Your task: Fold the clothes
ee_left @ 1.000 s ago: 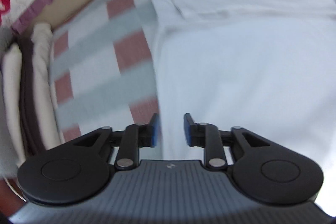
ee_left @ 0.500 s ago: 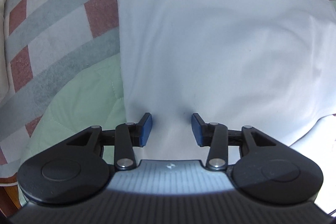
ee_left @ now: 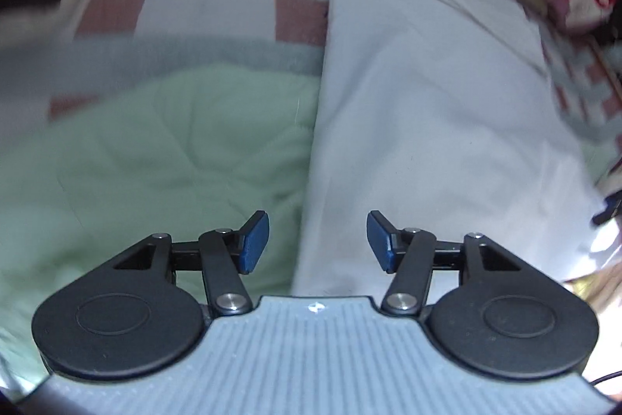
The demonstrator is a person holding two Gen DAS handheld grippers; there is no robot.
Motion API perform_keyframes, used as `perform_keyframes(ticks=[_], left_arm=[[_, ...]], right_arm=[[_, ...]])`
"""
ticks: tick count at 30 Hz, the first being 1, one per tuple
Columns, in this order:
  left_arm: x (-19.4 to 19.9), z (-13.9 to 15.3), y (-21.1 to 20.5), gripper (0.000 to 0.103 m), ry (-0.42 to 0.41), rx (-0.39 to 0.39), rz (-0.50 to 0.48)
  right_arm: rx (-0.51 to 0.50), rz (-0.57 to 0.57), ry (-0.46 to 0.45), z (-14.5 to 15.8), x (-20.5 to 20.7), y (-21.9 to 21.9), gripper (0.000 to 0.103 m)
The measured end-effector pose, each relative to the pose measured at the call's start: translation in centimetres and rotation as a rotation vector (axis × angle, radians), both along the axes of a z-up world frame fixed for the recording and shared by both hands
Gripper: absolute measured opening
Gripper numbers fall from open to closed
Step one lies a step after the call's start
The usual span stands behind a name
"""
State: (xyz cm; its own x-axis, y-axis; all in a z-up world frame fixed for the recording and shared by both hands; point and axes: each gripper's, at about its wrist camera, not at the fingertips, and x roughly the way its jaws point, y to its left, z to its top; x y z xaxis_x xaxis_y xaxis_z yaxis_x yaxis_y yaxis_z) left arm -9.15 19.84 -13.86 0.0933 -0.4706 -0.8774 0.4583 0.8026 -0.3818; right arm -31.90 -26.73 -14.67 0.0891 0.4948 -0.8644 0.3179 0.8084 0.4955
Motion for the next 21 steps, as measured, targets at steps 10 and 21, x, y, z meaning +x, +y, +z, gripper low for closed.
perform_keyframes(ticks=[10, 21], left_arm=[[-1.2, -1.8, 1.3, 0.003, 0.017, -0.054, 0.036], [-1.1, -5.4, 1.0, 0.051, 0.145, -0.11, 0.135]], right_arm=[[0.093, 0.041, -0.244, 7.2, -1.8, -2.4, 0.007], [0.073, 0.068, -0.148, 4.6, -4.0, -1.5, 0.007]])
